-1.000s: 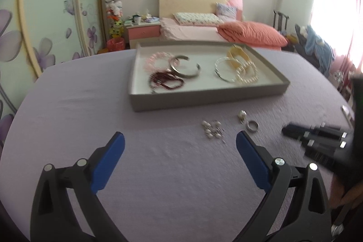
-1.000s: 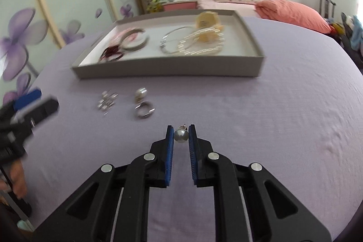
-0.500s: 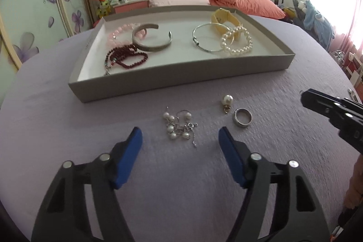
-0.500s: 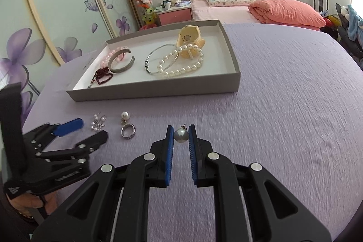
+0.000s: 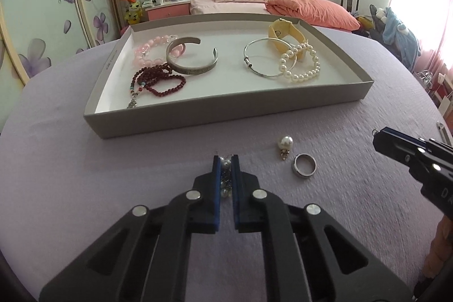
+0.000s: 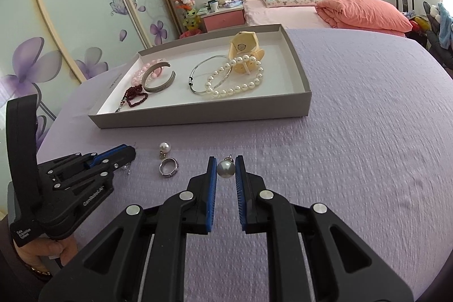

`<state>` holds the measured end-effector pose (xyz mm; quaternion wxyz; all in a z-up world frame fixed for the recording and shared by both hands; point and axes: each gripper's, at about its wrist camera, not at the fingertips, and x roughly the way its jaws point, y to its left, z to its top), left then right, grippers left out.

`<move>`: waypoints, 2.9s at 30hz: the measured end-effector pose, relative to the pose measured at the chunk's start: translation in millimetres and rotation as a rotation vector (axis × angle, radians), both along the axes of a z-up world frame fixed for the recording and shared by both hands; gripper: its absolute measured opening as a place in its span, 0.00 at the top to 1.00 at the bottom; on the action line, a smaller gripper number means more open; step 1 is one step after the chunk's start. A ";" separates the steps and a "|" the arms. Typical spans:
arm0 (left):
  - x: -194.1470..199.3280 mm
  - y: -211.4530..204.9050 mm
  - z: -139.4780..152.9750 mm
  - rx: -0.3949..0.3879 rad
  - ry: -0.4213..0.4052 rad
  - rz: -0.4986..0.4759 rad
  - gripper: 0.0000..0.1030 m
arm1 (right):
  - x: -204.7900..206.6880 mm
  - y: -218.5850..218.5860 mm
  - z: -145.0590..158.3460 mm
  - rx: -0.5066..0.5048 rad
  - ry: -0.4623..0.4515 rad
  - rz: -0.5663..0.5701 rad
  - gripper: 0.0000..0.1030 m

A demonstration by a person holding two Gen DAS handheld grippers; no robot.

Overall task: Organize jewelry
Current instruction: 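Lift the pearl pendant with right tool while left tool grasps the pearl earrings, then lower the earrings into the tray with left tool while right tool drops the pendant there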

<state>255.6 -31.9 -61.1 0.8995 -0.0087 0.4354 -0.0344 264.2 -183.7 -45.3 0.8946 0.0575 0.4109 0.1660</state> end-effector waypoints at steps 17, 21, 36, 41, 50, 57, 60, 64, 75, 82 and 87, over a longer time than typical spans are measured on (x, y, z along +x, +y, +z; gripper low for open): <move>-51.5 48.1 80.6 -0.094 -0.167 0.022 0.94 | -13.1 2.1 39.9 0.018 -0.104 0.000 0.87; -54.8 53.3 102.3 -0.100 -0.211 0.030 0.94 | -11.9 4.4 46.9 0.012 -0.123 0.000 0.87; -45.4 58.1 128.9 -0.089 -0.261 0.043 0.94 | -3.7 10.7 63.4 -0.015 -0.182 0.004 0.87; -29.2 56.2 131.7 -0.085 -0.268 0.043 0.94 | 3.5 9.5 62.1 -0.017 -0.180 -0.005 0.87; 10.8 58.5 133.7 -0.099 -0.282 0.065 0.94 | 26.0 13.2 65.0 -0.031 -0.203 -0.029 0.87; 38.4 57.1 126.8 -0.094 -0.273 0.067 0.94 | 53.8 23.8 66.4 -0.044 -0.216 -0.030 0.87; 49.3 58.3 120.3 -0.100 -0.259 0.070 0.94 | 66.4 27.0 63.2 -0.055 -0.219 -0.026 0.87; 64.3 59.6 111.2 -0.099 -0.241 0.072 0.94 | 81.0 30.9 53.6 -0.066 -0.203 -0.019 0.87; 91.0 59.6 93.1 -0.115 -0.215 0.069 0.94 | 104.8 38.8 39.4 -0.084 -0.181 -0.007 0.87; 97.2 64.4 82.7 -0.120 -0.198 0.104 0.70 | 105.8 39.7 37.3 -0.088 -0.175 -0.007 0.87; 91.4 73.0 82.5 -0.114 -0.201 0.129 0.58 | 105.9 41.9 34.0 -0.093 -0.168 -0.009 0.87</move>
